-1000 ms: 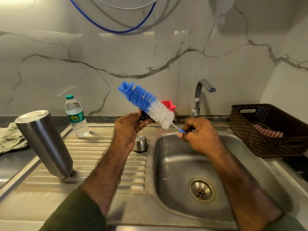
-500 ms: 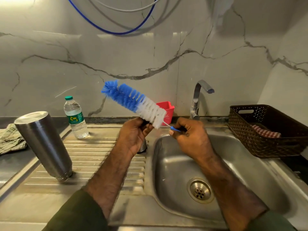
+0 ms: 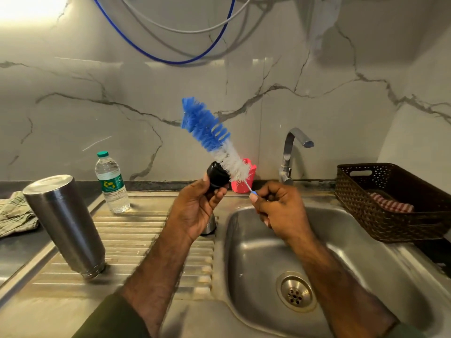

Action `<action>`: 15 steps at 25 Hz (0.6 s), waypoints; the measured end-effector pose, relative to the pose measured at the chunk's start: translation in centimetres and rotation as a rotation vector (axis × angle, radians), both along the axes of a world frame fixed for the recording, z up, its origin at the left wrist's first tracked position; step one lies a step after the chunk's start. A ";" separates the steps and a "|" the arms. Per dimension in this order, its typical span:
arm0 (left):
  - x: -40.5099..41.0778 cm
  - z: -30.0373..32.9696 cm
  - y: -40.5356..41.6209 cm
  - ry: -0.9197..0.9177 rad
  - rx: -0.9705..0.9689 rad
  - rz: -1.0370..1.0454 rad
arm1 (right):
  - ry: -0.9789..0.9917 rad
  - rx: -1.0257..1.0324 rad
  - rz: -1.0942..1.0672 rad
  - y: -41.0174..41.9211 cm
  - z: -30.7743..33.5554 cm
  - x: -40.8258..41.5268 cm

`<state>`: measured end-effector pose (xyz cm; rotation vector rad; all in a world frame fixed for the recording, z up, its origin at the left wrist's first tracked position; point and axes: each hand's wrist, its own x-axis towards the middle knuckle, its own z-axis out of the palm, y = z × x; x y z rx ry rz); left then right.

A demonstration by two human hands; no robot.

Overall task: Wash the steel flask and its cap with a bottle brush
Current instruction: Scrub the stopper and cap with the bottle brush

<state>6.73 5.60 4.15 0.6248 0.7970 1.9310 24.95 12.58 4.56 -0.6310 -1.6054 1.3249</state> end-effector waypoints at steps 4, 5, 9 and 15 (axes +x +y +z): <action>-1.6 -0.3 0.1 -0.019 0.133 -0.009 | -0.067 -0.276 0.120 -0.1 0.2 1.1; -1.9 -0.4 0.2 -0.053 0.158 0.022 | -0.099 -0.305 0.147 -0.1 0.3 1.4; -0.4 -0.2 -0.1 -0.011 0.108 -0.015 | -0.087 -0.402 0.226 0.2 0.3 1.6; -1.3 0.2 0.1 -0.165 0.139 0.096 | -0.101 -0.198 0.075 -0.4 -0.8 0.2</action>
